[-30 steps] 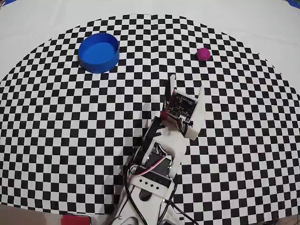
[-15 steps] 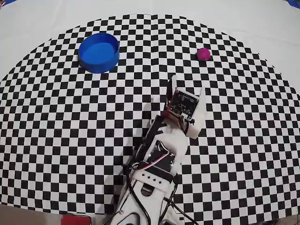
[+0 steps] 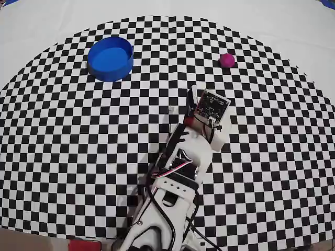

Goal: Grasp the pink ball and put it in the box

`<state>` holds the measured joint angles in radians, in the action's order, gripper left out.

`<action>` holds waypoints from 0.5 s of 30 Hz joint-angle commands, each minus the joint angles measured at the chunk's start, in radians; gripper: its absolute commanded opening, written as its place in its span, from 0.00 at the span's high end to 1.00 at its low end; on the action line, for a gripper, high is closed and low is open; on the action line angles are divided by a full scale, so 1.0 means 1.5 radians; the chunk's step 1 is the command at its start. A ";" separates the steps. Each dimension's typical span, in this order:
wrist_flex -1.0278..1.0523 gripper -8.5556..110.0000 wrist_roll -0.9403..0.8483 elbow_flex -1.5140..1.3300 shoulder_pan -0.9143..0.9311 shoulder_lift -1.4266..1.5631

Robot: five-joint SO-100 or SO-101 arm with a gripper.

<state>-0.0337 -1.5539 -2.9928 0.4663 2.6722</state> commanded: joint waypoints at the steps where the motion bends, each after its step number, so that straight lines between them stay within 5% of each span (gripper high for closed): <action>1: -0.017 0.69 0.006 0.050 -0.004 -0.039; 15: -0.052 0.69 0.006 0.154 -0.011 -0.219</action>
<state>-0.0951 -1.5539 -2.8302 0.4556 2.3746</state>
